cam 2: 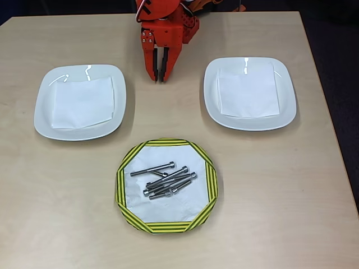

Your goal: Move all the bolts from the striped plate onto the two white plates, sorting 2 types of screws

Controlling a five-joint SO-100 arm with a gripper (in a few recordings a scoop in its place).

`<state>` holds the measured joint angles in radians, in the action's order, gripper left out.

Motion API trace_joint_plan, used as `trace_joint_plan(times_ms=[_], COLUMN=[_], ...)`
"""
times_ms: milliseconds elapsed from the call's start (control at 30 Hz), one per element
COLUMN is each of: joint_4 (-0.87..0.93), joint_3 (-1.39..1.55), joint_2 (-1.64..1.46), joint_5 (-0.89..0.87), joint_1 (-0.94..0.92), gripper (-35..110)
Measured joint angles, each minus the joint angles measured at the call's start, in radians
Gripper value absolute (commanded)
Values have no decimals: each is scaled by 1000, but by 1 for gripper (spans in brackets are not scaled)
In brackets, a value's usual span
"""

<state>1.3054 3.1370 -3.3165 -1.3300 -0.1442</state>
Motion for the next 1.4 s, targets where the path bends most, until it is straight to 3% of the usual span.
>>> trace_joint_plan(times_ms=[200, 600, 733, 1100, 1400], joint_4=[-46, 11, -18, -397, -454], joint_3=[-20, -365, -523, -934, -1227], joint_2=[0, 61, 307, 1170, 1537], joint_5=[129, 239, 267, 285, 87], joint_1=[-40, -41, -15, 72, 137], gripper=[2, 1, 1, 1, 5])
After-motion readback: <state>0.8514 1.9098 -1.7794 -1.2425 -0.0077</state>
